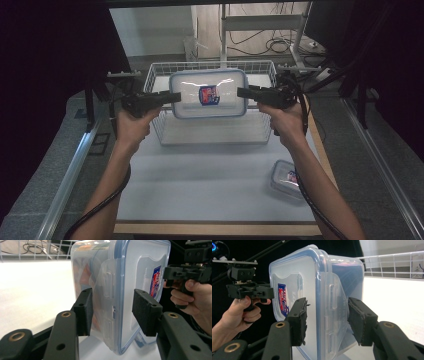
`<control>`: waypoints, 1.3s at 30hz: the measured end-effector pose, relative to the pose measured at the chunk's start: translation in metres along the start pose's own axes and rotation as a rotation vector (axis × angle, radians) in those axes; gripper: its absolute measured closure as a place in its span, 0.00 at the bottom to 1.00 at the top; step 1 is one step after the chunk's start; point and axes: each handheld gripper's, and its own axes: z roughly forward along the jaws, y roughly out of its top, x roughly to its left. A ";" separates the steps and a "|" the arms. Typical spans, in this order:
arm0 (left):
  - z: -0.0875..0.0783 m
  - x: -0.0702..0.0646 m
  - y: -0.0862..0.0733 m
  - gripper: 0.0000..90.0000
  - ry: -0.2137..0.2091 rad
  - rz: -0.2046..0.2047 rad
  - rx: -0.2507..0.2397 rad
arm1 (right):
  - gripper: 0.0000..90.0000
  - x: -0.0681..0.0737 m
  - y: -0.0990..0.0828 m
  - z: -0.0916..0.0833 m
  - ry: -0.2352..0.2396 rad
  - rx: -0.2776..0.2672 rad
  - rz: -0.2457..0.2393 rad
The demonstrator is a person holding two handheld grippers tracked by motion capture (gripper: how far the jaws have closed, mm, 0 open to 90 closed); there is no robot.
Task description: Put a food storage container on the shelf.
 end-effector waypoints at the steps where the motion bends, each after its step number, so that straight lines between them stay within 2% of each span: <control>1: 0.000 0.000 0.000 0.58 0.000 0.000 0.000 | 0.57 0.000 0.000 0.000 0.000 0.000 0.000; 4: 0.005 0.005 0.010 0.58 0.004 -0.013 0.003 | 0.57 -0.007 0.007 0.004 -0.001 -0.009 0.016; 14: 0.016 0.019 0.026 0.58 0.012 -0.044 0.001 | 0.57 -0.021 0.017 0.015 -0.011 -0.024 0.049; 18: 0.021 0.023 0.028 0.58 0.016 -0.054 0.008 | 0.56 -0.030 0.019 0.020 -0.020 -0.025 0.067; 19: 0.023 0.025 0.027 0.58 0.017 -0.072 0.006 | 0.56 -0.031 0.019 0.021 -0.020 -0.024 0.075; 23: 0.027 0.030 0.026 0.57 0.019 -0.090 0.011 | 0.56 -0.036 0.017 0.024 -0.029 -0.024 0.091; 33: 0.029 0.031 0.027 0.57 0.020 -0.098 0.002 | 0.56 -0.040 0.017 0.026 -0.026 -0.010 0.119; 39: 0.031 0.032 0.027 0.56 0.030 -0.107 -0.014 | 0.54 -0.042 0.020 0.029 -0.042 -0.011 0.110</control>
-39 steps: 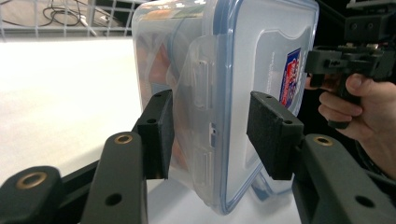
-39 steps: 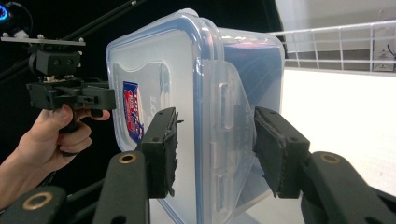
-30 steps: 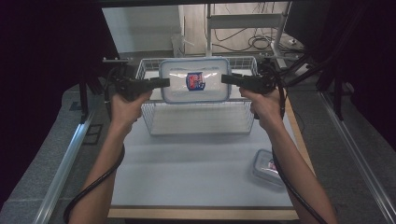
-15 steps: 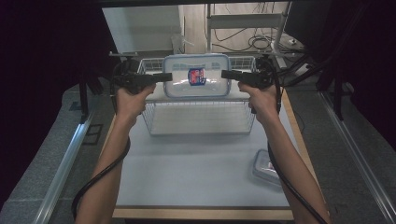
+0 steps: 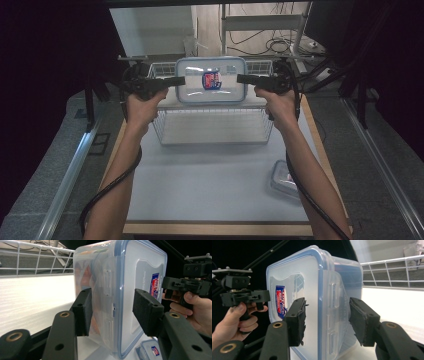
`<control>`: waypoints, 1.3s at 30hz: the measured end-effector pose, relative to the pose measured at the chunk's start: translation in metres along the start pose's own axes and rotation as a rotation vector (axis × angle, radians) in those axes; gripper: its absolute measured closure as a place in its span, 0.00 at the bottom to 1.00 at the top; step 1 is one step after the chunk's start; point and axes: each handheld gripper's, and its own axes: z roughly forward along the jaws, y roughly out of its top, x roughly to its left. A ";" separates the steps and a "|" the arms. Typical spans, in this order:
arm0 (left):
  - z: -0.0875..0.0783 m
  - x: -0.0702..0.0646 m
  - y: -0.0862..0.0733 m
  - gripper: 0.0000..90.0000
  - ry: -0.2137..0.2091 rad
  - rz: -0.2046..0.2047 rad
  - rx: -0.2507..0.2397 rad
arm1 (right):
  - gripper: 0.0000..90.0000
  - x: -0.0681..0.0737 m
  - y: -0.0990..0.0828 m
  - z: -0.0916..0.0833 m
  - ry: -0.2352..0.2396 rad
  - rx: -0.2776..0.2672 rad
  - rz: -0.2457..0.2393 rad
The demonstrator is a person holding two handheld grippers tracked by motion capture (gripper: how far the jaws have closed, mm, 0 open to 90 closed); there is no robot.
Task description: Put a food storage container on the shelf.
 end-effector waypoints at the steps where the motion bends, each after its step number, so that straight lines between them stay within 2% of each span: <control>1: 0.000 0.000 0.000 0.56 0.000 0.000 0.000 | 0.54 0.000 0.000 0.000 0.000 0.000 0.000; 7: 0.001 0.000 0.000 0.55 0.011 0.003 -0.005 | 0.54 -0.004 0.001 0.003 0.006 -0.013 0.018; 12: 0.001 -0.003 -0.003 0.54 0.030 0.033 -0.013 | 0.53 -0.004 0.000 0.003 -0.002 -0.026 0.008; 14: 0.002 -0.004 -0.004 0.53 0.059 0.062 -0.008 | 0.52 -0.002 0.001 0.004 -0.021 -0.025 -0.011; 15: 0.004 -0.005 -0.005 0.53 0.071 0.077 -0.002 | 0.51 -0.001 0.001 0.005 -0.045 -0.023 -0.040; 18: 0.009 -0.006 -0.006 0.51 0.110 0.094 0.022 | 0.46 -0.001 -0.001 0.007 -0.082 -0.013 -0.057; 19: 0.009 -0.006 -0.006 0.47 0.110 0.094 0.022 | 0.47 -0.001 -0.001 0.007 -0.095 -0.012 -0.061; 20: 0.008 -0.002 -0.007 0.50 0.071 0.061 -0.016 | 0.49 -0.002 -0.001 0.008 -0.104 -0.005 -0.066; 22: 0.008 -0.001 -0.007 0.52 0.063 0.058 -0.015 | 0.48 -0.005 -0.002 0.009 -0.109 -0.005 -0.071; 25: 0.007 -0.003 -0.007 0.52 0.067 0.069 -0.013 | 0.48 -0.007 -0.002 0.010 -0.102 -0.011 -0.069; 28: 0.003 -0.006 -0.008 0.51 0.057 0.087 -0.025 | 0.49 -0.004 -0.001 0.009 -0.115 -0.006 -0.104; 30: -0.001 -0.010 -0.009 0.51 0.066 0.113 -0.033 | 0.49 0.001 -0.002 0.006 -0.131 -0.013 -0.146; 31: -0.001 -0.010 -0.009 0.51 0.066 0.113 -0.033 | 0.49 0.001 -0.002 0.006 -0.131 -0.013 -0.146; 32: -0.005 -0.014 -0.011 0.52 0.082 0.147 -0.035 | 0.51 0.006 -0.002 0.001 -0.147 -0.014 -0.180; 33: -0.005 -0.014 -0.011 0.53 0.082 0.147 -0.035 | 0.51 0.006 -0.002 0.001 -0.147 -0.014 -0.180; 34: -0.007 -0.017 -0.013 0.53 0.090 0.171 -0.033 | 0.52 0.007 -0.002 0.000 -0.148 -0.015 -0.187; 35: -0.009 -0.021 -0.018 0.58 0.110 0.206 -0.025 | 0.57 0.012 -0.005 -0.006 -0.144 -0.017 -0.203; 36: -0.009 -0.021 -0.018 0.61 0.110 0.206 -0.025 | 0.57 0.012 -0.005 -0.006 -0.144 -0.017 -0.203; 37: -0.010 -0.022 -0.021 0.61 0.121 0.230 -0.016 | 0.59 0.013 -0.006 -0.007 -0.143 -0.017 -0.211; 38: -0.011 -0.024 -0.026 0.67 0.129 0.256 -0.002 | 0.65 0.016 -0.011 -0.011 -0.148 -0.006 -0.230; 39: -0.011 -0.024 -0.026 0.69 0.129 0.256 -0.002 | 0.65 0.016 -0.011 -0.011 -0.148 -0.006 -0.230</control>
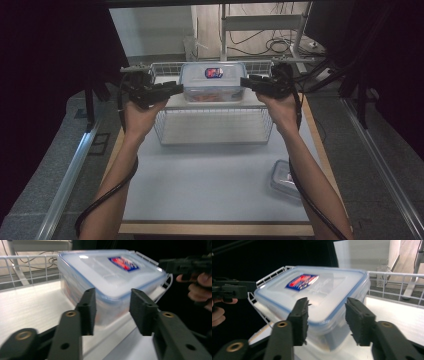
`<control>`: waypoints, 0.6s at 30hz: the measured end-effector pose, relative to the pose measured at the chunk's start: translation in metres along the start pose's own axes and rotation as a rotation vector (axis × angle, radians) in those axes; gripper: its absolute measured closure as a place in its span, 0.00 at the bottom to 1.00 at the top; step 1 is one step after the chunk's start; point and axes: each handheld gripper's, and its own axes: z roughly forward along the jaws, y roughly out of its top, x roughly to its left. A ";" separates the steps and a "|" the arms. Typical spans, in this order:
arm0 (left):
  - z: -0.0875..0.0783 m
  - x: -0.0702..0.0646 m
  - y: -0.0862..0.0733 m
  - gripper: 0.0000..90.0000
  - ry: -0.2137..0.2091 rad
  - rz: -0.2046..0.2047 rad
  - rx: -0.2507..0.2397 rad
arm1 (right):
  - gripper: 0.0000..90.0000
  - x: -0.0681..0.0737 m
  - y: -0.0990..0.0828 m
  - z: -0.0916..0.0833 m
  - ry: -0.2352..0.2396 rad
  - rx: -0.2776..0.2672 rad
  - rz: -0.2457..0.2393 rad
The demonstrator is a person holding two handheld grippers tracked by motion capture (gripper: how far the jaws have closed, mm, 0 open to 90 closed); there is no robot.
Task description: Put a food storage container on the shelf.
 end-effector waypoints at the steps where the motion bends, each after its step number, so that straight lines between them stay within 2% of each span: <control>1: -0.001 -0.003 -0.006 0.71 0.007 0.023 0.009 | 0.73 0.003 -0.003 -0.004 0.005 0.001 -0.008; 3: -0.001 -0.004 -0.009 0.73 0.007 0.028 0.013 | 0.74 0.004 -0.005 -0.006 -0.003 0.002 -0.022; 4: -0.003 -0.005 -0.014 0.76 0.012 0.043 0.018 | 0.80 0.006 -0.008 -0.008 -0.018 0.011 -0.051; 9: -0.006 -0.008 -0.025 0.79 0.008 0.062 0.022 | 0.87 0.009 -0.017 -0.012 -0.019 0.028 -0.081; 15: -0.011 -0.013 -0.039 0.65 0.005 0.074 0.022 | 0.83 0.010 -0.027 -0.014 -0.011 0.035 -0.095; 18: -0.014 -0.018 -0.049 0.59 0.020 0.099 0.030 | 0.75 0.011 -0.035 -0.015 -0.006 0.036 -0.099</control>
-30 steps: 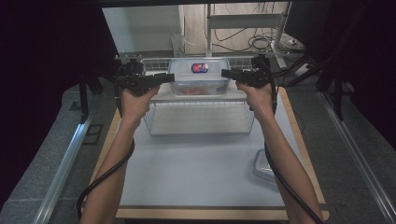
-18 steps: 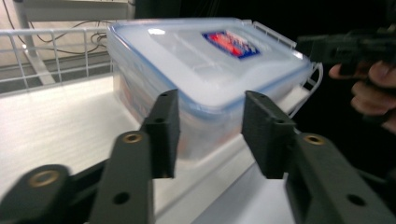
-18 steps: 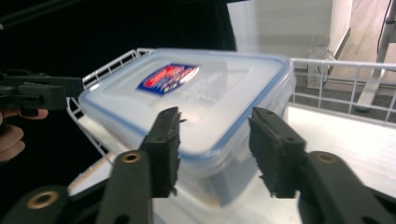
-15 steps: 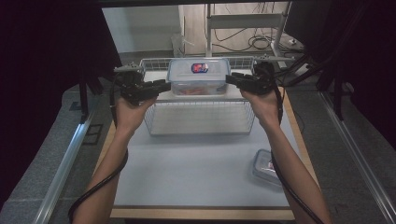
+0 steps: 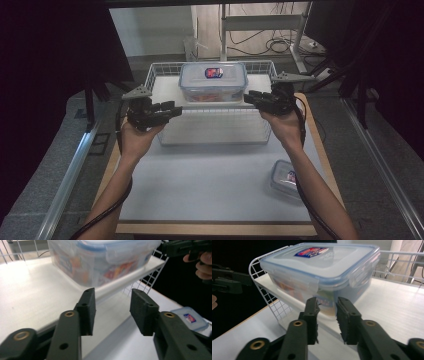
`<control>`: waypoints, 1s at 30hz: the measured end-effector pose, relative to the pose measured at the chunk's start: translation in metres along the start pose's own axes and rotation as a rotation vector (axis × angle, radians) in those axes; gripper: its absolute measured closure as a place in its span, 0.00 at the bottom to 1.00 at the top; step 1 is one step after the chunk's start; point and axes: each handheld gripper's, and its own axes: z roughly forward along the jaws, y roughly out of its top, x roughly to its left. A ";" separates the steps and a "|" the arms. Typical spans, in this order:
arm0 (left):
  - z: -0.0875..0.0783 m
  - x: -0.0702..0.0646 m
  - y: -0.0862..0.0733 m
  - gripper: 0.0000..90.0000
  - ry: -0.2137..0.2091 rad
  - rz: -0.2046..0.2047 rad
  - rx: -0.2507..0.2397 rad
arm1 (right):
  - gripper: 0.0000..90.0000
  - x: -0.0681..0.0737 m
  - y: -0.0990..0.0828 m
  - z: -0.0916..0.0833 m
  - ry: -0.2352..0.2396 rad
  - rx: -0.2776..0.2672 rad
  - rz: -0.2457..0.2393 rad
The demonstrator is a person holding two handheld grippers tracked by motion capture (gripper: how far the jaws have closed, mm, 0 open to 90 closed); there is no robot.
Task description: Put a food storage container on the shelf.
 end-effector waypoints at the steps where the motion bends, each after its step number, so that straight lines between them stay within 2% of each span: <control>1: 0.000 0.000 0.000 0.57 0.000 0.000 0.000 | 0.75 0.000 0.000 0.000 0.000 0.000 0.000; 3: -0.002 -0.005 -0.007 0.55 0.007 0.022 0.014 | 0.69 0.003 -0.006 -0.001 0.002 0.013 -0.014; 11: -0.008 -0.018 -0.022 0.43 0.002 0.042 0.026 | 0.57 0.014 -0.019 -0.005 0.001 0.030 -0.065; 16: -0.009 -0.032 -0.035 0.37 0.016 0.084 0.065 | 0.46 0.025 -0.030 -0.011 0.011 0.048 -0.104; 22: -0.012 -0.043 -0.044 0.31 0.016 0.112 0.079 | 0.39 0.032 -0.040 -0.018 0.025 0.047 -0.115; 27: -0.014 -0.052 -0.058 0.24 0.039 0.149 0.098 | 0.33 0.037 -0.052 -0.024 0.029 0.054 -0.123; 30: -0.014 -0.053 -0.064 0.21 0.043 0.149 0.099 | 0.31 0.040 -0.060 -0.026 0.035 0.063 -0.133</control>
